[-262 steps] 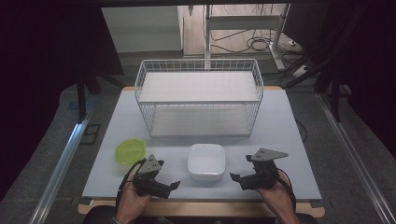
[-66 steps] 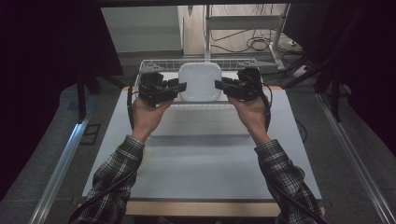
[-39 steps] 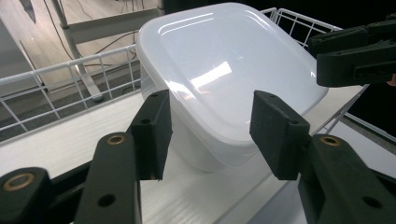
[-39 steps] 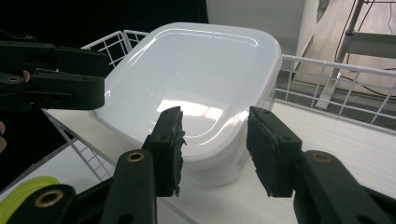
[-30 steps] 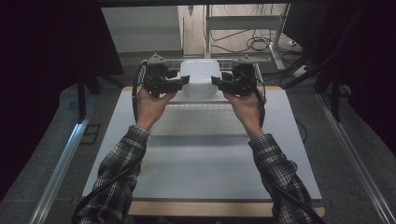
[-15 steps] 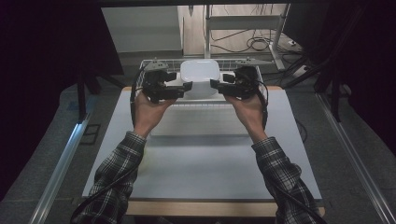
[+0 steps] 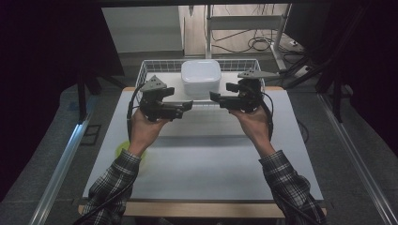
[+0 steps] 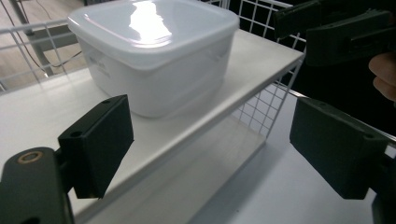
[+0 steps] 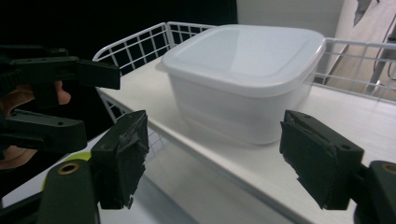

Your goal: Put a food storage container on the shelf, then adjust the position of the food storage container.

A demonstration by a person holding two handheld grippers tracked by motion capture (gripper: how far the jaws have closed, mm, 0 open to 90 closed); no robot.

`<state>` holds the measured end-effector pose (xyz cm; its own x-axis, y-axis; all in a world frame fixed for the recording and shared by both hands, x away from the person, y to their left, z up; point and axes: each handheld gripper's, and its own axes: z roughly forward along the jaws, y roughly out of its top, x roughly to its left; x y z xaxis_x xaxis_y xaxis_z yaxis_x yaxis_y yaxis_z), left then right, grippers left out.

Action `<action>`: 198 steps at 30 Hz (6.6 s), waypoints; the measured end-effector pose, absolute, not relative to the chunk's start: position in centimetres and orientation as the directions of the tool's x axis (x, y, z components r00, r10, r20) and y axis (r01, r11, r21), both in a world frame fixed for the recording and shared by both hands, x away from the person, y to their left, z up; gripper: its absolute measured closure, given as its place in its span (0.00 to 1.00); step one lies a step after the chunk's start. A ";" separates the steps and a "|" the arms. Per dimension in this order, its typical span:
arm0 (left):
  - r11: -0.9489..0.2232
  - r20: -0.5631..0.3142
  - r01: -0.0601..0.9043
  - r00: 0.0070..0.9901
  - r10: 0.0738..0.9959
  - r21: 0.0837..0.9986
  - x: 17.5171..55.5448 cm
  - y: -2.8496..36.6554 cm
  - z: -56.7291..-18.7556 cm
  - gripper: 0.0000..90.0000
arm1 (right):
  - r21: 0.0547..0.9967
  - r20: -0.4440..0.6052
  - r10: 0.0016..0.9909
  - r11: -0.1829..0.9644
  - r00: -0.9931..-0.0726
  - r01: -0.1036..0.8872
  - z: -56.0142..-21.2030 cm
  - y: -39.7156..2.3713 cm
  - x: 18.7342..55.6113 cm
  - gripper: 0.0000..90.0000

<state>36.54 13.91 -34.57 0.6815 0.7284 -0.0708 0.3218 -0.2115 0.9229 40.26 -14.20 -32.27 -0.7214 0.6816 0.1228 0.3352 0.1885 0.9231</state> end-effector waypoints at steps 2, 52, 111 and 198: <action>-0.211 -0.070 0.317 0.687 0.724 0.925 35.9 14.0 -34.9 0.13 | 0.923 0.120 0.670 0.197 -0.732 0.332 -32.6 -14.2 39.7 0.25; -0.243 -0.120 0.369 0.733 0.670 0.897 26.8 16.5 -48.3 0.05 | 0.864 0.130 0.620 0.312 -0.773 0.396 -45.4 -18.7 31.1 0.04; -0.122 -0.070 0.508 0.342 0.937 0.853 26.8 29.6 -48.9 1.00 | 0.803 0.098 0.652 0.395 -0.752 0.447 -50.0 -19.8 29.5 0.05; -0.333 -0.207 0.667 0.594 0.777 0.666 27.7 19.4 -53.0 1.00 | 0.768 0.102 0.643 0.435 -0.759 0.471 -50.7 -19.4 29.6 0.06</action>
